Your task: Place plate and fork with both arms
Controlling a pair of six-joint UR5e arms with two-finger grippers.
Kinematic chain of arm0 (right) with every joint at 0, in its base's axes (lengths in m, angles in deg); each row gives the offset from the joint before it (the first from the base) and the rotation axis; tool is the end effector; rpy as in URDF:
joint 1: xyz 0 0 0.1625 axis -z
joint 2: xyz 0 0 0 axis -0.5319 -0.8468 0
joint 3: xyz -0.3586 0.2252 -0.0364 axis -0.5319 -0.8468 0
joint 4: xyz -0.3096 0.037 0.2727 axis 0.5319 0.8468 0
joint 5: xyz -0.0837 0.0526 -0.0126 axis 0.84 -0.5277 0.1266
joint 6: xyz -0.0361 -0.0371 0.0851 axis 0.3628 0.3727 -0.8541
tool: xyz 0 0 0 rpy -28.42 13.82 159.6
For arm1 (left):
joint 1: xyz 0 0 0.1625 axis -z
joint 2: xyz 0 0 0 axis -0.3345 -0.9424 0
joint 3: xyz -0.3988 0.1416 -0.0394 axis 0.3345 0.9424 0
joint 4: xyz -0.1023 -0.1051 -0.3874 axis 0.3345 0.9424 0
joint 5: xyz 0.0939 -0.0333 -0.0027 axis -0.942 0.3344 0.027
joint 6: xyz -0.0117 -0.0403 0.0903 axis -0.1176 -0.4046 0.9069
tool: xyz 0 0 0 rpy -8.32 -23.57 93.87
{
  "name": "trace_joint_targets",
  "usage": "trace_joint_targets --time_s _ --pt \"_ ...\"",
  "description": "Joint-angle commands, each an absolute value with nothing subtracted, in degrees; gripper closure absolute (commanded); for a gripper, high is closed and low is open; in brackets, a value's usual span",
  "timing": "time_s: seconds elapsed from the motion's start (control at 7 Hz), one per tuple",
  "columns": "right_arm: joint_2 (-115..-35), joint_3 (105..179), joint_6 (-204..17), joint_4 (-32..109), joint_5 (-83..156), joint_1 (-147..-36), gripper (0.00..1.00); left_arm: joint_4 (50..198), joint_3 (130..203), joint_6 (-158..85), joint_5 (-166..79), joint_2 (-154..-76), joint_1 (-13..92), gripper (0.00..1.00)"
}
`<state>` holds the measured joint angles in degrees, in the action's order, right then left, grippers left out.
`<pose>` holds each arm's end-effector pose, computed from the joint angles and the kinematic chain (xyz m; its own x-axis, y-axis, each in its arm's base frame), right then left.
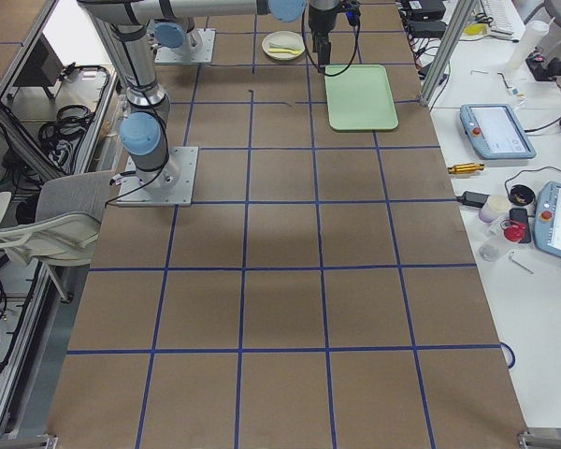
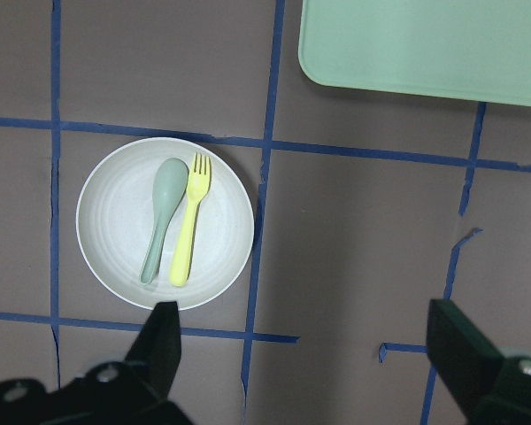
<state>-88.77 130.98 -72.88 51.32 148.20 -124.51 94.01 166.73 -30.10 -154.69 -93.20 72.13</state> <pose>0.1578 -0.5341 0.5014 -0.9938 -0.1092 -0.0193 -0.1085 0.9935 -0.0332 -0.1480 -0.4795 0.5032 -0.9937 -0.1106 0.0187 -0.1117 0.9908 -0.0768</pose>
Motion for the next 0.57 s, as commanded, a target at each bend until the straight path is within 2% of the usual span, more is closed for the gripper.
trace_joint_targets --time_s 0.0,0.43 --pt "-88.7 130.9 -72.9 51.3 148.2 -124.5 0.00 94.0 166.8 -30.1 -154.7 -93.3 72.1 0.00" --pt "-88.8 130.9 -72.9 51.2 148.3 -124.5 0.00 94.2 166.8 -30.1 -154.7 -93.3 72.1 0.00"
